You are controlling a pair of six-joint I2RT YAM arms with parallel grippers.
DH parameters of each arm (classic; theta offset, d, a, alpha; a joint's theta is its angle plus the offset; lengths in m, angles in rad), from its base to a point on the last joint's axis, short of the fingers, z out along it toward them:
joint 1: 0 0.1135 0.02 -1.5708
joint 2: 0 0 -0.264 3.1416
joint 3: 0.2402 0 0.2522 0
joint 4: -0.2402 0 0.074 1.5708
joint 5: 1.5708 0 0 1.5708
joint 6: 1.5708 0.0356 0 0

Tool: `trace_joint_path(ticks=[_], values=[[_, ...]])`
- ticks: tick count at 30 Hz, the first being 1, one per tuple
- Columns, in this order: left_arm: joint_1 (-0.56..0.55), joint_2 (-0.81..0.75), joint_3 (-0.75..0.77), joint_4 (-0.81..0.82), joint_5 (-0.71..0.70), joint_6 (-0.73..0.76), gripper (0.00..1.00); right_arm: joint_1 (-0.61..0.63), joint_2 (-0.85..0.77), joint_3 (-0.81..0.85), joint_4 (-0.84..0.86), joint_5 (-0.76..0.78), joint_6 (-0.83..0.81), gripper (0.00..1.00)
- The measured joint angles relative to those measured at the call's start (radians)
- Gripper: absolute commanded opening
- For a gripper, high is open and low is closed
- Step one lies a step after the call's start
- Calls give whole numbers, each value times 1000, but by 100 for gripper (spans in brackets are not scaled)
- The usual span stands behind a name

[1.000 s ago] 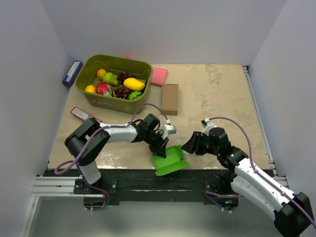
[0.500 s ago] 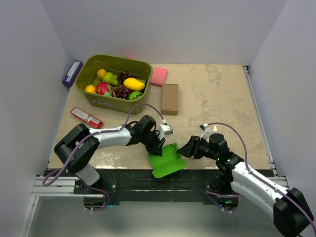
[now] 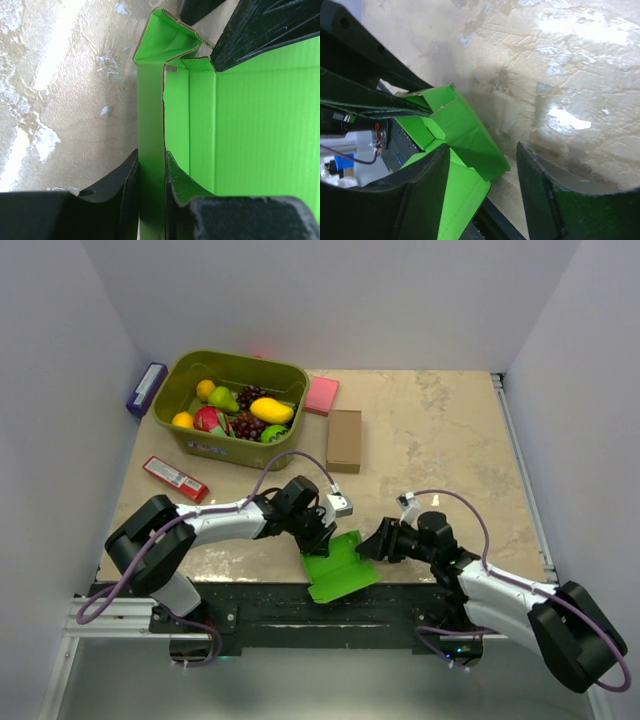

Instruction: Fold the paper box

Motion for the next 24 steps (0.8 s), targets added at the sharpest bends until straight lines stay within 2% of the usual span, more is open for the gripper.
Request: trace_joint_path(ticks=[4,8,14,20,24], values=[[-2,0,0,0,-2,0,3,0,42,-3,79,-46,-17,41],[-2,0,0,-5,-6,0,3,-4,101,-3,146,-81,-34,36],[-2,0,0,-9,-7,0,3,-6,109,0,164,-129,-57,38],[-3,8,7,-10,-7,1,2,-6,12,14,51,-146,-88,40],[-3,9,7,-11,-7,1,2,-6,-13,26,37,-165,-92,40]])
